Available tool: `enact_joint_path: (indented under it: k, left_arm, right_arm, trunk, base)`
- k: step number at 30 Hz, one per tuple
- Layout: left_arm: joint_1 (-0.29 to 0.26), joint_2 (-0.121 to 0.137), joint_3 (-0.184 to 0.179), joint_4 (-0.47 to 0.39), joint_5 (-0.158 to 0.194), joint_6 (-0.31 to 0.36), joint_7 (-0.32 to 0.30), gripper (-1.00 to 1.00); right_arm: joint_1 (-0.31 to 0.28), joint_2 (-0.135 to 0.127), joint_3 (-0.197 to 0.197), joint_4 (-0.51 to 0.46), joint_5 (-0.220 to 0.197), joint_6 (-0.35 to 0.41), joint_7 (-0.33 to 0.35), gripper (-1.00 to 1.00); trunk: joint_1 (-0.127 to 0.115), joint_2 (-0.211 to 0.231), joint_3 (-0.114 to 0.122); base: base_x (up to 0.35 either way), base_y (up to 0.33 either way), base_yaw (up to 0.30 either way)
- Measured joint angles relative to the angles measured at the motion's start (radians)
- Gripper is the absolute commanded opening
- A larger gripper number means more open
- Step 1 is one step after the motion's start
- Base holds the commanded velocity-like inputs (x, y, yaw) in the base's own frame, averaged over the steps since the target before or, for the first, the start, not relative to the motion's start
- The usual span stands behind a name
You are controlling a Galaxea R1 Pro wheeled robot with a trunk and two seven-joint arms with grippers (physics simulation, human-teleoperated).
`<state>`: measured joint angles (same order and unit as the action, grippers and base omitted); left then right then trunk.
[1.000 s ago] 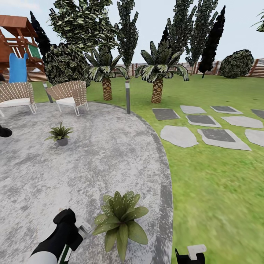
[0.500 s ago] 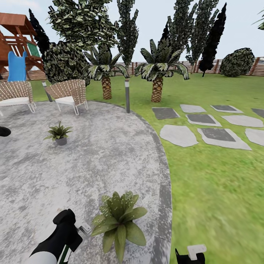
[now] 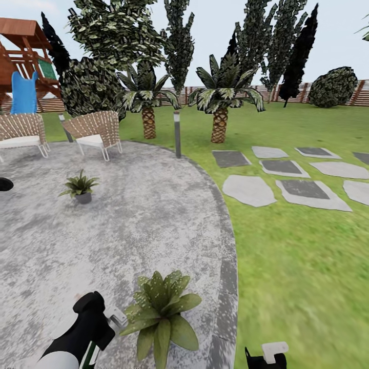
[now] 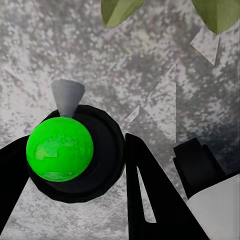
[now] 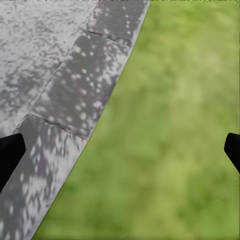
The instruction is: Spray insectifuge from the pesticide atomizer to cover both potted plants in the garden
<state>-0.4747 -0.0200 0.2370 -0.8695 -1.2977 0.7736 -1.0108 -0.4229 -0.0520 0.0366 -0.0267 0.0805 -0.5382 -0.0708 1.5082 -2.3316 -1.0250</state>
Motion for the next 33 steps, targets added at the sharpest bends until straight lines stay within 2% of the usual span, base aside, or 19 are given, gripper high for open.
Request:
enact_joint_path:
  k: [6, 16, 24, 33]
  left_arm:
    - [-0.001, -0.002, 0.0, -0.004, 0.004, -0.001, 0.0, -1.0]
    - [-0.002, -0.003, 0.0, -0.006, 0.004, -0.001, 0.001, -1.0]
    - [-0.006, -0.002, 0.002, -0.008, 0.005, 0.001, 0.002, -1.0]
    - [-0.009, -0.001, 0.009, -0.024, 0.005, 0.002, 0.002, -1.0]
  right_arm:
    - [0.0, 0.0, 0.0, 0.0, 0.0, 0.0, 0.0, 1.0]
    - [0.0, 0.0, 0.0, 0.0, 0.0, -0.001, 0.0, 1.0]
    - [0.0, 0.002, 0.0, 0.0, 0.0, 0.0, 0.0, 1.0]
    - [0.0, 0.001, 0.0, 0.0, 0.0, 0.0, 0.0, 1.0]
  trunk:
    - [0.0, 0.0, 0.0]
    - [0.0, 0.0, 0.0]
    - [0.0, 0.0, 0.0]
    - [0.0, 0.0, 0.0]
  base:
    - [0.0, -0.111, 0.239]
    - [0.0, -0.269, 0.01]
    - [0.014, -0.26, 0.257]
    - [0.004, -0.025, 0.085]
